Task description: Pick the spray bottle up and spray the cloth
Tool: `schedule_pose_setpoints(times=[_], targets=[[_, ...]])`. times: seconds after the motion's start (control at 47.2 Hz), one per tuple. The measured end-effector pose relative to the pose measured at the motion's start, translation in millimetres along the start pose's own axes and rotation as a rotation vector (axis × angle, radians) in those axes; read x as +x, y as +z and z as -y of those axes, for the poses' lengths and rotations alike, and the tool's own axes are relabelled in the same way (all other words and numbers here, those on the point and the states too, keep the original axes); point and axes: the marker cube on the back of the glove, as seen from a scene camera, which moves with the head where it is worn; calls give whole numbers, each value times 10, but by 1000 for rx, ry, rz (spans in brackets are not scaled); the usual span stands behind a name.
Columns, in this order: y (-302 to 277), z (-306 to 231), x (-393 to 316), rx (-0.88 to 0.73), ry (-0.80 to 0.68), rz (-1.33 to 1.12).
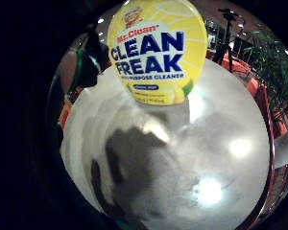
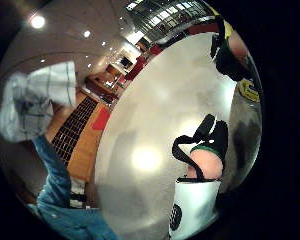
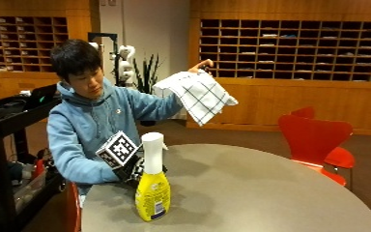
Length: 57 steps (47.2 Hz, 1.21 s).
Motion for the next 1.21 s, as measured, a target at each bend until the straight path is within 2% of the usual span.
schedule_pose_setpoints(times=[0.042, 0.085, 1.207], targets=[[-21, -45, 42, -53, -130, 1], [-35, -53, 54, -70, -156, 4], [-6, 11, 128, -140, -125, 8]])
